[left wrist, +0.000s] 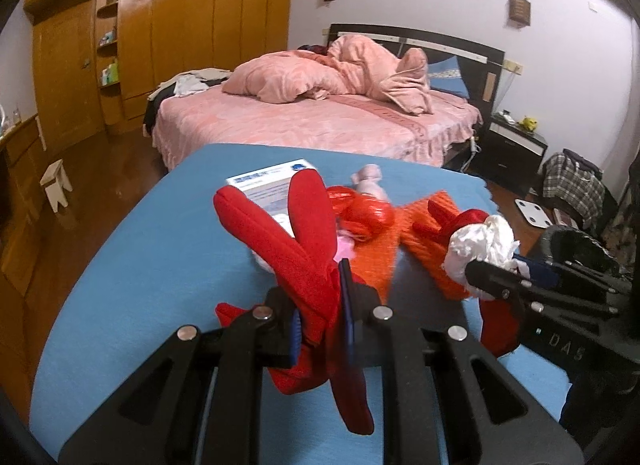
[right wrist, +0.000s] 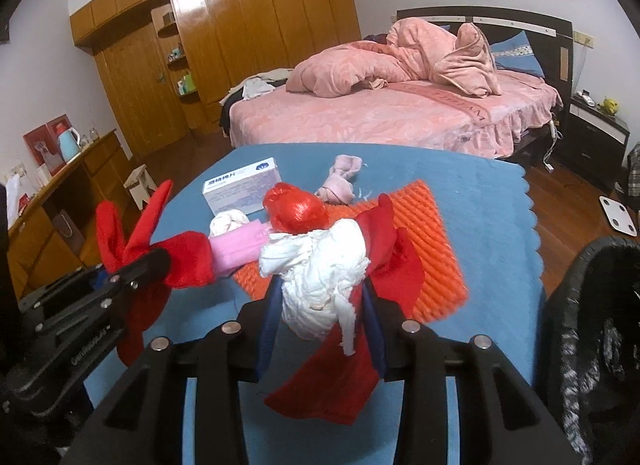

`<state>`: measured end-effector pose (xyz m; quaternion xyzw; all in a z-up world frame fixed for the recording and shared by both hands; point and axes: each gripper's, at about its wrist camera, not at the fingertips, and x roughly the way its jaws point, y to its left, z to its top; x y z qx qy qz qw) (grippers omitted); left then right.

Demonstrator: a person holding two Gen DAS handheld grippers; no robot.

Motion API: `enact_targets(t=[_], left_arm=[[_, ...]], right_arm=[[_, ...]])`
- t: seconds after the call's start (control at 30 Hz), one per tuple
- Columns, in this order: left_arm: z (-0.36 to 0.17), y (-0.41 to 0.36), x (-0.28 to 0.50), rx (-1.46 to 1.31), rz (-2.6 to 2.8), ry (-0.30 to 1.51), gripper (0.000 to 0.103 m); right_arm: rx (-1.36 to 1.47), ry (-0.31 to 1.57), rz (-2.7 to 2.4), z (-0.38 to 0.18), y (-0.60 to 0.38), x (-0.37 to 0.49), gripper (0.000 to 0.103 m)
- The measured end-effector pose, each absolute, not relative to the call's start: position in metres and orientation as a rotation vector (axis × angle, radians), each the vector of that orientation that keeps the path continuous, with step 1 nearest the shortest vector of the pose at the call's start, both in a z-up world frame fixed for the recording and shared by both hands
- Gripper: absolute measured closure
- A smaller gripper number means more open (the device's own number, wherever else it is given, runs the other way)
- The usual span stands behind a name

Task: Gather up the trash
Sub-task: 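Grasp the white tissue bundle with the right tool while the left tool holds the red glove, then carry the red glove and white tissue over the black bin and release both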

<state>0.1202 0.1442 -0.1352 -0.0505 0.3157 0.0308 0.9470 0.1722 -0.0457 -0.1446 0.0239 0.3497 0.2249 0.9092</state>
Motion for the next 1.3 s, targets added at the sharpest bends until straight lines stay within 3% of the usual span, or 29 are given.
enact_targets(t=[0.4, 0.53, 0.63, 0.87, 1.07, 1.3], left_arm=[[-0.160, 0.119, 0.118, -0.069, 0.020, 0.704, 0.088], [-0.167, 0.119, 0.117, -0.067, 0.017, 0.726, 0.088], [-0.168, 0.122, 0.116, -0.071, 0.020, 0.729, 0.088], [-0.170, 0.130, 0.110, -0.070, 0.034, 0.726, 0.088], [-0.172, 0.141, 0.105, -0.083, 0.057, 0.734, 0.088], [-0.172, 0.142, 0.106, -0.086, 0.053, 0.737, 0.088]], right_arm=[[0.031, 0.798, 0.406, -0.181, -0.072, 0.166, 0.060], [0.026, 0.791, 0.370, -0.183, -0.078, 0.161, 0.034], [0.019, 0.765, 0.351, -0.178, -0.083, 0.154, 0.027], [0.031, 0.705, 0.399, -0.160, -0.083, 0.142, 0.028], [-0.006, 0.725, 0.472, -0.164, -0.060, 0.143, 0.045], [-0.004, 0.792, 0.436, -0.187, -0.059, 0.155, 0.049]])
